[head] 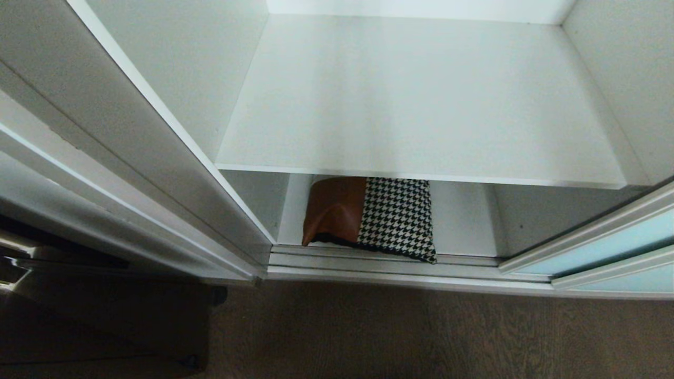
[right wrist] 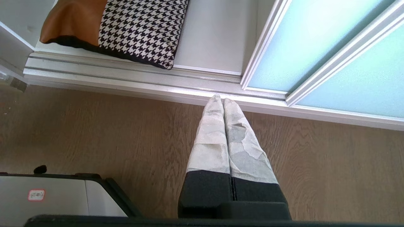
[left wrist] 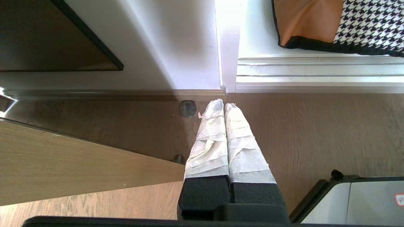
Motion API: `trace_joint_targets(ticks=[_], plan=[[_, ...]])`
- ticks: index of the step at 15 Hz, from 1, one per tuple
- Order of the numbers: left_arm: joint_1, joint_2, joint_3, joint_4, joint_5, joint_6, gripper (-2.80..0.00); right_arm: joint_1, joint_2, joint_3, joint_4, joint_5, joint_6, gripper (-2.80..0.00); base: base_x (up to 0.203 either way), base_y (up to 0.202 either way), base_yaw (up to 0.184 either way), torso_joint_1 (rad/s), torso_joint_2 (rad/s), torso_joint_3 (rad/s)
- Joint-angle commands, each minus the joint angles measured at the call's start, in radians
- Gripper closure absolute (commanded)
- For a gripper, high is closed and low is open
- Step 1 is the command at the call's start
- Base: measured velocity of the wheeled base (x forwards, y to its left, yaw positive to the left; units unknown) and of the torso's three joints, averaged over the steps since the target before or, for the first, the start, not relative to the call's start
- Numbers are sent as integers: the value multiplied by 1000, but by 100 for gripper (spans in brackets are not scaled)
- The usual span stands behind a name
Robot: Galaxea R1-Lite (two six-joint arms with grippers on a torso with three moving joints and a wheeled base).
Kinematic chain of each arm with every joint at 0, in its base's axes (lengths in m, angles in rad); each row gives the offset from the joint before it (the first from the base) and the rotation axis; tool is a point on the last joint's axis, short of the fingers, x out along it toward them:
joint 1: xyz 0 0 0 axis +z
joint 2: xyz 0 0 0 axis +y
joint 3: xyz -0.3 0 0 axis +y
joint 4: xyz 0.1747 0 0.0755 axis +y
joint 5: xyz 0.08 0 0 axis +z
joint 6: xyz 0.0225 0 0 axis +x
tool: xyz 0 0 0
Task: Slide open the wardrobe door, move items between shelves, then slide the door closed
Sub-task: Close the door
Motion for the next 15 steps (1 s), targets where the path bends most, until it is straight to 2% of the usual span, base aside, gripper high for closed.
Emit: trace_joint_targets(ticks=[1, 15], plan=[[1, 2, 1, 0, 0, 1, 0, 0, 0, 3, 6, 2, -14, 0, 0, 0, 0, 0, 0, 0], [1, 2, 2, 0, 0, 1, 0, 0, 0, 3, 9, 2, 1, 0, 0, 0, 0, 0, 0, 0]])
